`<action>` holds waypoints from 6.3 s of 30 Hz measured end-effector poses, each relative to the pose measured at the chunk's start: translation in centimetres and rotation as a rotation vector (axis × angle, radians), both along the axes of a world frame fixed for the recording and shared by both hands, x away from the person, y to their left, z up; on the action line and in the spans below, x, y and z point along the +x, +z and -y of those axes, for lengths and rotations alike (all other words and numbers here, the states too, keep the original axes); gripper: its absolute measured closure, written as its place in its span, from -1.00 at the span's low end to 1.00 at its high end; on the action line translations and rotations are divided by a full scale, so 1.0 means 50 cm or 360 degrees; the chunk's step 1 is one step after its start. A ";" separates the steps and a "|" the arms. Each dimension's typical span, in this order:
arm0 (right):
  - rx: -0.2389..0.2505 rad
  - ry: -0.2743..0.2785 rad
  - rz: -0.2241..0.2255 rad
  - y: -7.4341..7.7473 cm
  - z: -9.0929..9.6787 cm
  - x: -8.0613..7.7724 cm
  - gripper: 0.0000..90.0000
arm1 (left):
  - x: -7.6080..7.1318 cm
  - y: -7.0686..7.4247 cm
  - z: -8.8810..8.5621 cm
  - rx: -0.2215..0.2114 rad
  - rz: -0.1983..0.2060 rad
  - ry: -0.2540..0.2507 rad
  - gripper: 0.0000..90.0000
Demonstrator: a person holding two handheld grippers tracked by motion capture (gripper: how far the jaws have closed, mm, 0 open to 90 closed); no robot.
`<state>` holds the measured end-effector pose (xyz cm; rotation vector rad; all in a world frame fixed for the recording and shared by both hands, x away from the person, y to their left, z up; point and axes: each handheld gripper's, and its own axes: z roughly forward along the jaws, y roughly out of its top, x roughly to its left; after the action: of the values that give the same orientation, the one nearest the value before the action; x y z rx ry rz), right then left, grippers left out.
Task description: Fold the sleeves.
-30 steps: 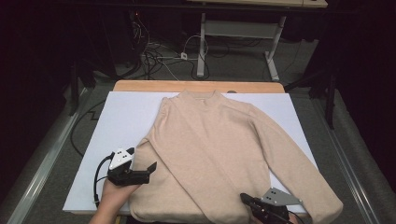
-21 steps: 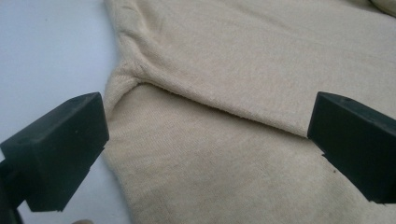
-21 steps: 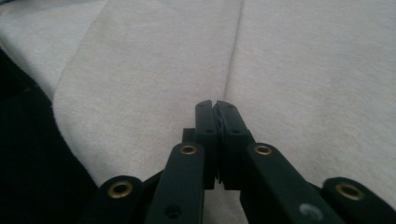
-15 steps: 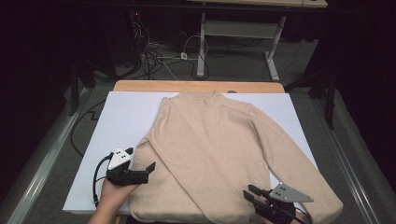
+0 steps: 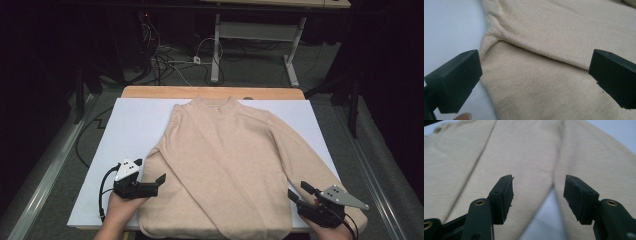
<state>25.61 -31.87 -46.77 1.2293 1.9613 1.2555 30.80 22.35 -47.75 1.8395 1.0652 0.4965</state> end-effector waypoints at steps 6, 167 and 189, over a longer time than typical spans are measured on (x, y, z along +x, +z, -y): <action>0.0042 -0.0132 -0.0015 0.007 0.059 -0.001 -0.07 | -0.001 0.001 -0.001 -0.0004 0.0005 -0.0002 -1.00; -0.0007 0.0242 0.0002 0.007 -0.136 0.061 0.59 | 0.192 0.045 0.301 0.0325 -0.0280 -0.0471 0.11; -0.0086 0.0122 -0.0021 0.013 -0.128 0.147 0.62 | 0.137 0.031 0.214 0.0242 -0.0295 -0.0396 0.77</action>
<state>32.97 -25.48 -46.10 1.1490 2.0557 1.2258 37.63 11.65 -46.21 2.1517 0.9211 0.2689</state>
